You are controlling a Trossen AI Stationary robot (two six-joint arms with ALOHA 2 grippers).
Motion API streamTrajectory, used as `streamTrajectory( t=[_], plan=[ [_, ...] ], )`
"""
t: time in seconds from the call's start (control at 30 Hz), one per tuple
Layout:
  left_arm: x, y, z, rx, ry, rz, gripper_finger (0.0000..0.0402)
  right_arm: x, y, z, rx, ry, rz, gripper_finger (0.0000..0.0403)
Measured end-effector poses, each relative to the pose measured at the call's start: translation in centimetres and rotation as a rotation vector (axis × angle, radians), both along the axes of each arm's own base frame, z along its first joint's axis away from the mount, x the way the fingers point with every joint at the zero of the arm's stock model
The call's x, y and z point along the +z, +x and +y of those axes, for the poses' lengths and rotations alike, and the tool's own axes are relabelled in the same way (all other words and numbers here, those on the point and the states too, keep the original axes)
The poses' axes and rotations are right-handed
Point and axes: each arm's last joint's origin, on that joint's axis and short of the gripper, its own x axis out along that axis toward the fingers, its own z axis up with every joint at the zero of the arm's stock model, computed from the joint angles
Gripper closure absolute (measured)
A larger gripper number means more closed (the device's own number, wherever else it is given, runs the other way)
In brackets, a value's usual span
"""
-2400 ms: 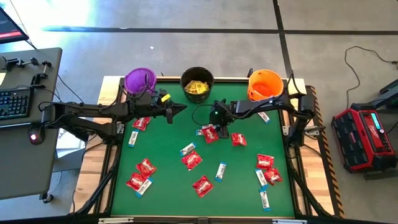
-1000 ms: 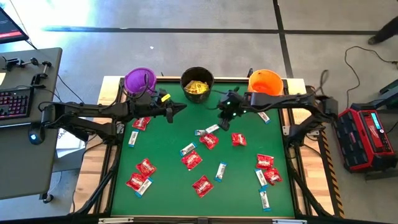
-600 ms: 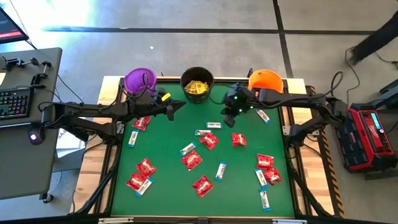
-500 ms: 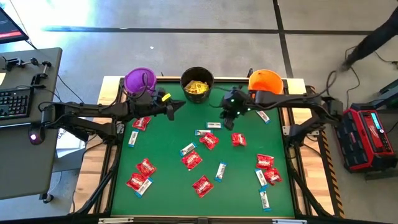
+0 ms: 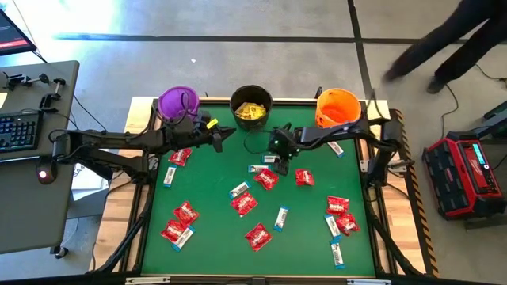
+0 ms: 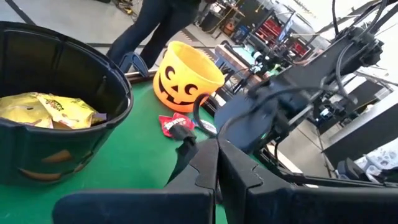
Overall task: Sort candy by brand, put in halloween buckets
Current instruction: Put the blue chocolate bar into the orange bucket
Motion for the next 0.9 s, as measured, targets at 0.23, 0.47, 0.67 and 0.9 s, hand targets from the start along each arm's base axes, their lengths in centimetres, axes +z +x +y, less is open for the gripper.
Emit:
streamTrajectory(
  t=[0.23,0.47,0.67,0.9],
  plan=[
    [-0.1,0.0,0.0,-0.001,-0.003,0.012,0.0401,-1.2,0.3,0.0,0.032,-0.013,0.031,0.0220],
    [-0.3,-0.1,0.0,-0.001,-0.008,0.032,0.0401,-1.3,0.3,-0.1,0.040,-0.007,0.033,0.0335],
    [-0.4,-0.1,0.0,-0.001,-0.010,0.044,0.0401,-0.6,0.2,-0.1,0.002,0.003,0.014,0.0348],
    [-0.5,-0.1,0.0,-0.001,-0.011,0.047,0.0401,1.6,0.5,-0.4,-0.015,-0.004,0.001,0.0374]
  ],
)
